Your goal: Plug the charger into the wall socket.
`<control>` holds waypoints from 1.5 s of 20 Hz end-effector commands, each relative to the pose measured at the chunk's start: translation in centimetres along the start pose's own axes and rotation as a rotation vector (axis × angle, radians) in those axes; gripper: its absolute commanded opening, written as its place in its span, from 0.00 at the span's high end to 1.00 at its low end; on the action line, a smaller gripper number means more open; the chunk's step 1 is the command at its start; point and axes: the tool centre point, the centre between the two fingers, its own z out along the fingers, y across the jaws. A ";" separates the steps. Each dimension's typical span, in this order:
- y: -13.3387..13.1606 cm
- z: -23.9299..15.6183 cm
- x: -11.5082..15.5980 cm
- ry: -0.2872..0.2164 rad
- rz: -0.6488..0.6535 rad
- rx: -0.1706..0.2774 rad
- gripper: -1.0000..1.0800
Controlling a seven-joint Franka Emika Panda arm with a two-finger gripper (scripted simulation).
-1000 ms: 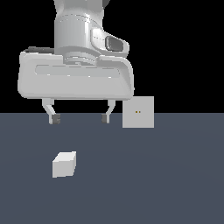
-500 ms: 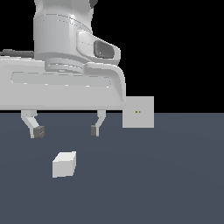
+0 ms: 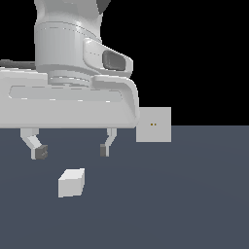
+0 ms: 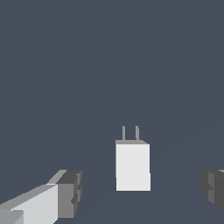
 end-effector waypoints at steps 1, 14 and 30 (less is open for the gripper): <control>0.0 0.7 -0.1 0.000 -0.001 0.000 0.04; -0.1 4.6 -0.5 0.002 -0.002 -0.001 0.04; 0.8 4.2 -0.1 0.002 0.010 -0.002 1.00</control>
